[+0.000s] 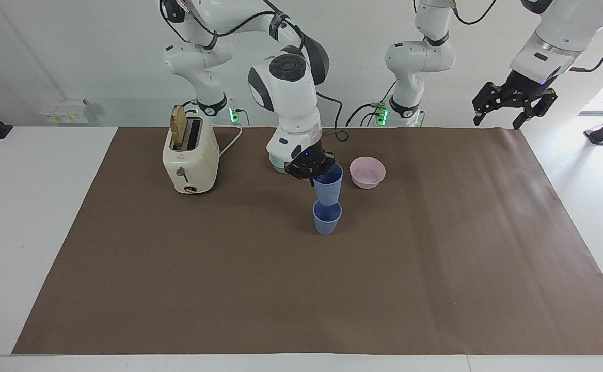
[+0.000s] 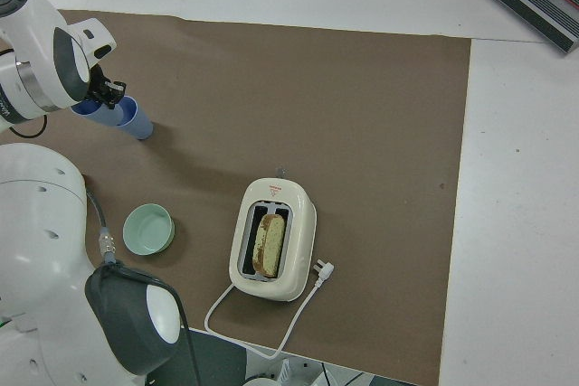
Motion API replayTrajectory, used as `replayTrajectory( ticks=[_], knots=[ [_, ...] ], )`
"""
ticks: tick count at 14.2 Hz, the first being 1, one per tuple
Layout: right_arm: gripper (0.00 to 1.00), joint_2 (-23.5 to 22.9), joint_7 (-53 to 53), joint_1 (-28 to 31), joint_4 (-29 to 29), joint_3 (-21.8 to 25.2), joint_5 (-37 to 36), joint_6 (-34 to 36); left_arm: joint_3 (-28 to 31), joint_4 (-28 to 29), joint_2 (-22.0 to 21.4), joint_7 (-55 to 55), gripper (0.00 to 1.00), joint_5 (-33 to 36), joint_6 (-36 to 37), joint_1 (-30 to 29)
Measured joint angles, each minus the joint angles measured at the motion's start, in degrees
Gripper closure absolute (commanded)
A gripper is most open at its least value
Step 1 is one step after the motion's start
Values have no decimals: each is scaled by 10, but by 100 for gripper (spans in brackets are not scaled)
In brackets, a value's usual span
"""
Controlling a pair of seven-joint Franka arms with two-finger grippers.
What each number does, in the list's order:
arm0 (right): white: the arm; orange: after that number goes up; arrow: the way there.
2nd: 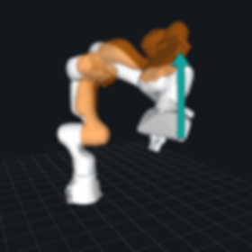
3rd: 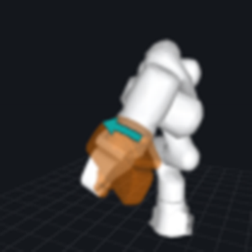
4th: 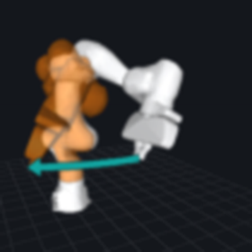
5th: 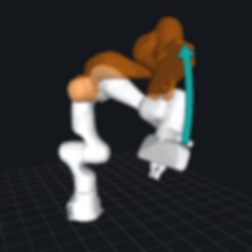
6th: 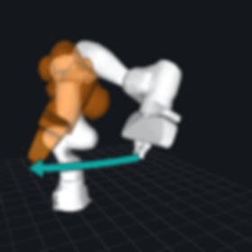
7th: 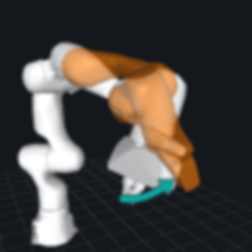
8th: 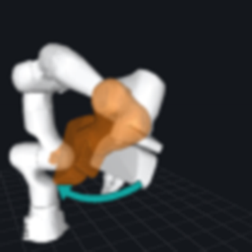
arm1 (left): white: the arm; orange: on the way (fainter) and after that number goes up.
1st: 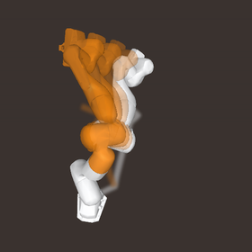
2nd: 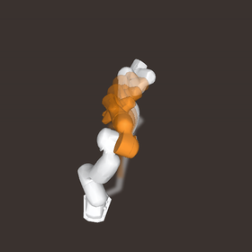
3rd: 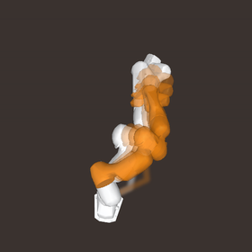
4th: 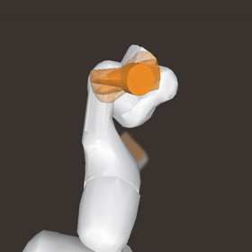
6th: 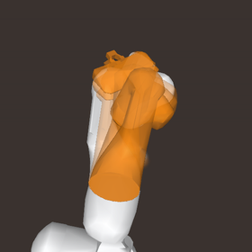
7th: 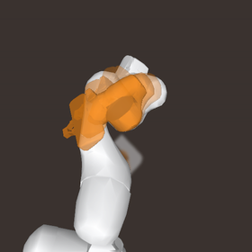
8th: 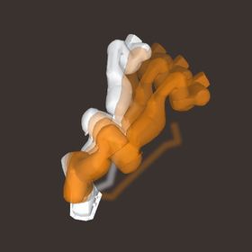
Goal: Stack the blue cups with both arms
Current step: 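Lower the blue cup into the first blue cup with the right gripper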
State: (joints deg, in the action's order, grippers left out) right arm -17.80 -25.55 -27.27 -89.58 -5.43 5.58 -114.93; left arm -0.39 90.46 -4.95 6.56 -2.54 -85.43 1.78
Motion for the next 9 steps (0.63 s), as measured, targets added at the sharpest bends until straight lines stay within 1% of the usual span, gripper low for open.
replayTrajectory(
  ticks=[9],
  knots=[
    [100,-17,0,6,0,1,0,-23,0,0,0,0,0,0,0,0]
  ],
)
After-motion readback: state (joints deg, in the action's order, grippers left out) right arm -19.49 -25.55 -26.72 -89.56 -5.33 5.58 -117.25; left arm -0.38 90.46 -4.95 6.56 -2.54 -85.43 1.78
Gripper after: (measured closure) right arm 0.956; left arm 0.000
